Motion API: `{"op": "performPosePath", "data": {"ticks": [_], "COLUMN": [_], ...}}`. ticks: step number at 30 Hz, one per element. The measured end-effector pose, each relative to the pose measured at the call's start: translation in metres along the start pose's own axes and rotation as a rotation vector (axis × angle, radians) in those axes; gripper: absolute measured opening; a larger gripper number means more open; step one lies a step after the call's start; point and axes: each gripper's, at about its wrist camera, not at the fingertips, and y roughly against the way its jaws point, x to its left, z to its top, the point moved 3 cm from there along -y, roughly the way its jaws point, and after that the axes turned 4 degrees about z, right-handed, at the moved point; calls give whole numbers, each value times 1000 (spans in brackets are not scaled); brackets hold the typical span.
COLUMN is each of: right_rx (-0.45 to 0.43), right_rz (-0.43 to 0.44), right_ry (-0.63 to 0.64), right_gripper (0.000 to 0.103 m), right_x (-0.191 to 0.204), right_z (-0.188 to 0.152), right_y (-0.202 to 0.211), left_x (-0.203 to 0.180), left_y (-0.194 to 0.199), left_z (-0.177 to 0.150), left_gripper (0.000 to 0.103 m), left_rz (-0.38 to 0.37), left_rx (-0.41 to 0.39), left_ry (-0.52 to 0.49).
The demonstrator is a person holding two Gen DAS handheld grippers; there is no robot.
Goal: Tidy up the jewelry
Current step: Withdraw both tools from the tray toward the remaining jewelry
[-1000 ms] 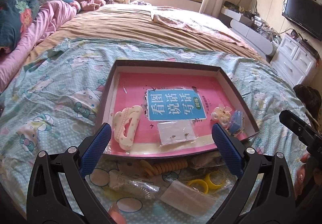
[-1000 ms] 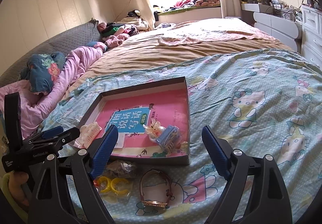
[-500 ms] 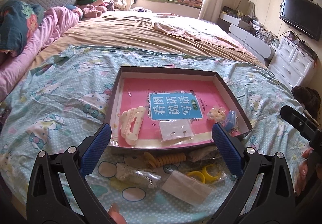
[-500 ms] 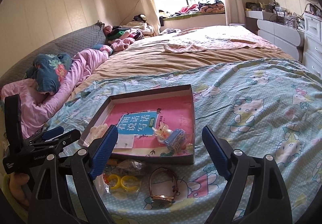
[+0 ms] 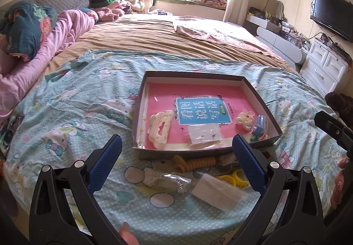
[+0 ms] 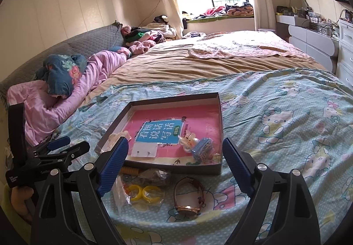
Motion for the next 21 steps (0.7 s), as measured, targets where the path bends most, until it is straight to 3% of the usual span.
{"op": "performPosePath", "data": {"ticks": [21], "right_rx": [73], "right_rz": [63], "right_ry": [69], "right_gripper": [86], "right_x": [34], "right_z": [-20], "right_y": [-5], "left_x": [38], "left_y": [5], "left_z": [-19], "left_gripper": [93], "left_rz": [92], "left_rx": [44], "left_ry": [31]}}
